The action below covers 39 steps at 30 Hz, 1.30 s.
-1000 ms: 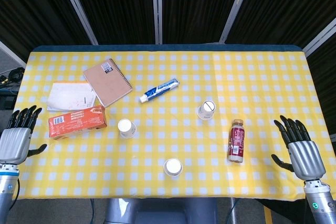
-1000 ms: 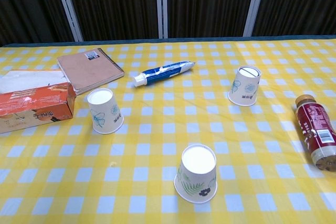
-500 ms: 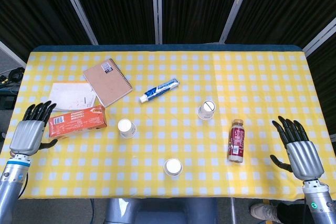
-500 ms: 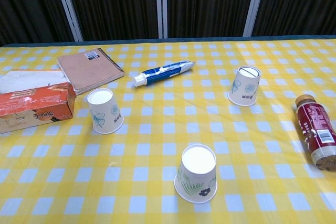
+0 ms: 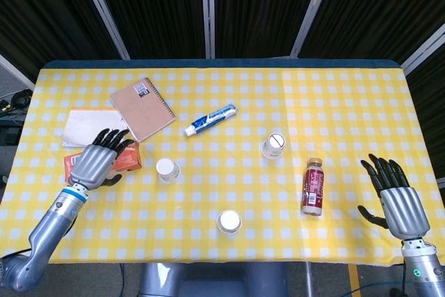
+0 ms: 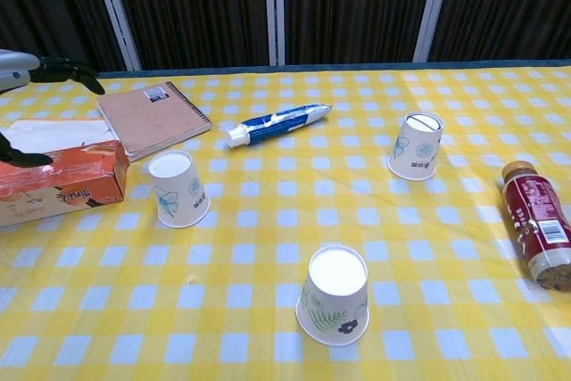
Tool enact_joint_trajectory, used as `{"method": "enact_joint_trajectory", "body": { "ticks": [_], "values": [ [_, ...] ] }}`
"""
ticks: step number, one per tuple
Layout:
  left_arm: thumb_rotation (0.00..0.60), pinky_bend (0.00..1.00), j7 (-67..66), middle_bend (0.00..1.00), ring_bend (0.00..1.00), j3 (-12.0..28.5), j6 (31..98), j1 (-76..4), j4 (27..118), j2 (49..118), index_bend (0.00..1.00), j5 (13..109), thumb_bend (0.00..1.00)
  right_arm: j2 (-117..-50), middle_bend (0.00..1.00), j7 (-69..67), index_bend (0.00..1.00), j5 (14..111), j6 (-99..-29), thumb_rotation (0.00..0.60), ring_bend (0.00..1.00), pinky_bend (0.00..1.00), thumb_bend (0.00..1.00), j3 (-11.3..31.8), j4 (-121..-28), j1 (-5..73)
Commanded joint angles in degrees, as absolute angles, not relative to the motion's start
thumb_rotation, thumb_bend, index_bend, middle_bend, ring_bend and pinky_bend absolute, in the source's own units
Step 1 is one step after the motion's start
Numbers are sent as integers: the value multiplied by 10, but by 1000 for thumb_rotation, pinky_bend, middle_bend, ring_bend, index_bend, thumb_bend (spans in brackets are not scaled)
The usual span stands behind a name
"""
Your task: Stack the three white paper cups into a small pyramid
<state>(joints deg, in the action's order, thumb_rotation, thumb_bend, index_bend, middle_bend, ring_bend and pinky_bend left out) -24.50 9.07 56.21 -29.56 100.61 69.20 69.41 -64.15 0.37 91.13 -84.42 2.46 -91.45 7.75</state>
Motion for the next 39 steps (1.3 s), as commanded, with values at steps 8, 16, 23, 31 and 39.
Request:
{"method": "enact_joint_trajectory", "body": {
  "ticks": [8, 16, 23, 31, 39],
  "values": [
    [600, 0, -331, 0, 0, 88, 519, -360, 1019, 731, 144, 604, 279, -638, 0, -6, 3, 915, -848, 600, 0, 0, 107, 24, -916, 77],
    [600, 0, -395, 0, 0, 85, 517, -413, 1001, 773, 155, 513, 278, -635, 0, -14, 3, 914, -842, 600, 0, 0, 106, 23, -915, 78],
    [600, 0, -416, 0, 0, 89, 518, -456, 977, 816, 192, 468, 278, -632, 0, -25, 3, 915, -843, 600, 0, 0, 106, 22, -915, 78],
    [600, 0, -427, 0, 0, 81, 528, -473, 971, 831, 393, 443, 295, -631, 0, -29, 3, 916, -844, 600, 0, 0, 106, 22, -914, 78],
    [600, 0, -423, 0, 0, 65, 553, -474, 985, 824, 462, 443, 301, -631, 0, -29, 3, 919, -847, 600, 0, 0, 107, 22, -914, 77]
  ]
}}
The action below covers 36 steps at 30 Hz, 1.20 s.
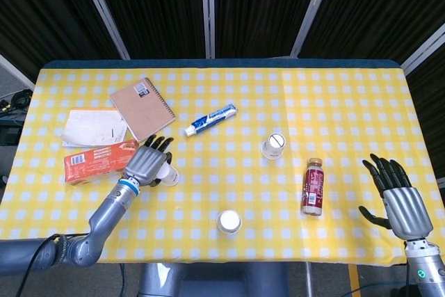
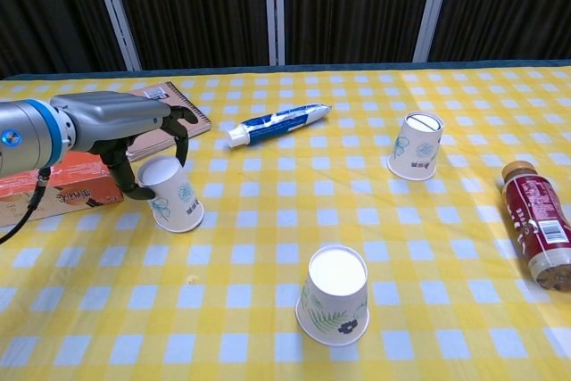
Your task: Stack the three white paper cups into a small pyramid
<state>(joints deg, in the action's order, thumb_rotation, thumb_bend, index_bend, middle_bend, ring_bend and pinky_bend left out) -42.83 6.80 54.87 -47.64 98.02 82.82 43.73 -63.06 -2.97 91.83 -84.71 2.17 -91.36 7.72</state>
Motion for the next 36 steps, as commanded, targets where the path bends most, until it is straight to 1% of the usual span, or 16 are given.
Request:
{"method": "enact_joint_trajectory", "body": {
  "ticks": [1, 8, 14, 17, 23, 30, 36],
  "values": [
    [600, 0, -419, 0, 0, 64, 555, -473, 988, 822, 462, 446, 302, -631, 0, -28, 3, 919, -847, 600, 0, 0, 107, 21, -914, 77],
    [600, 0, -392, 0, 0, 53, 568, -465, 1018, 802, 462, 505, 301, -633, 0, -21, 3, 920, -846, 600, 0, 0, 107, 20, -916, 77],
    [600, 0, -363, 0, 0, 30, 565, -458, 1052, 791, 461, 603, 302, -633, 0, -21, 3, 919, -847, 600, 0, 0, 107, 21, -917, 77],
    [600, 0, -347, 0, 0, 18, 563, -453, 1060, 792, 454, 638, 302, -632, 0, -22, 3, 920, -849, 600, 0, 0, 106, 21, -917, 76],
    [600, 0, -306, 0, 0, 1, 549, -451, 1055, 795, 443, 705, 302, -631, 0, -24, 3, 924, -855, 600, 0, 0, 107, 21, -918, 75],
    [600, 0, -205, 0, 0, -6, 520, -459, 1035, 788, 446, 790, 301, -629, 0, -23, 3, 926, -860, 600, 0, 0, 107, 21, -919, 73],
    [600, 0, -157, 0, 0, -12, 503, -464, 1024, 790, 436, 817, 299, -626, 0, -26, 3, 927, -866, 600, 0, 0, 106, 22, -920, 70]
  ]
}}
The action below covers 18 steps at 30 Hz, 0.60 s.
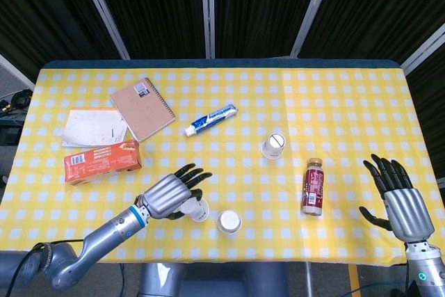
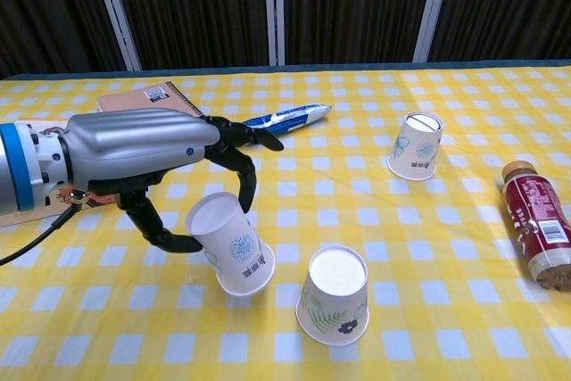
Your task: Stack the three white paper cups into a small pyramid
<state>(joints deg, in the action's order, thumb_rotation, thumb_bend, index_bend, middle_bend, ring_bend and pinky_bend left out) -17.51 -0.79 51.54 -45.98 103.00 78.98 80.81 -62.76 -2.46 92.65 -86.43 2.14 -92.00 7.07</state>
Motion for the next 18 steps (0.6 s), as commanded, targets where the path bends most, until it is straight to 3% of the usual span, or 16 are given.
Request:
{"method": "enact_joint_trajectory", "body": {
  "ticks": [1, 18],
  "values": [
    [600, 0, -154, 0, 0, -12, 500, -466, 1022, 791, 436, 820, 299, -626, 0, -27, 3, 926, -866, 600, 0, 0, 106, 22, -921, 70],
    [600, 0, -143, 0, 0, -14, 456, -481, 1004, 818, 411, 814, 297, -617, 0, -40, 3, 923, -866, 600, 0, 0, 106, 23, -922, 68]
  ]
}}
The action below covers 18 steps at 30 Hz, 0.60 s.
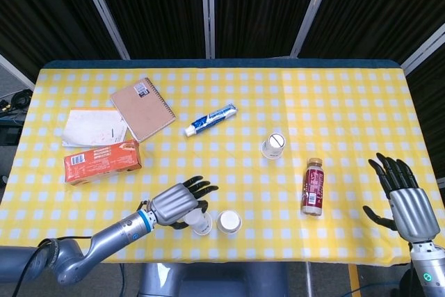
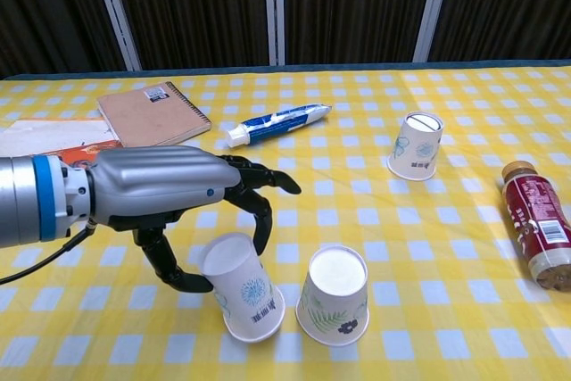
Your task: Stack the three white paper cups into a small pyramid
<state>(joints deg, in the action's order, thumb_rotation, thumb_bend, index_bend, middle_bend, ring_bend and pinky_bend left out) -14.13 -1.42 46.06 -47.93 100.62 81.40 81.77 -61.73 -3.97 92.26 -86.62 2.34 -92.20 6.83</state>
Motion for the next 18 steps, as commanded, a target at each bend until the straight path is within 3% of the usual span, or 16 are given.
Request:
{"method": "enact_joint_trajectory", "body": {
  "ticks": [1, 3, 8, 18],
  "values": [
    [600, 0, -146, 0, 0, -15, 452, -482, 1001, 821, 390, 812, 297, -617, 0, -39, 3, 923, -866, 600, 0, 0, 106, 23, -922, 68],
    [600, 0, -149, 0, 0, -15, 447, -483, 999, 826, 327, 807, 296, -617, 0, -40, 3, 923, -866, 600, 0, 0, 106, 23, -923, 68],
    [600, 0, -153, 0, 0, -17, 445, -482, 995, 833, 26, 802, 277, -615, 0, -42, 2, 920, -866, 600, 0, 0, 106, 24, -923, 67],
    [600, 0, -141, 0, 0, -22, 487, -456, 998, 816, 0, 812, 258, -615, 0, -40, 2, 923, -868, 600, 0, 0, 107, 24, -923, 66]
  ]
}}
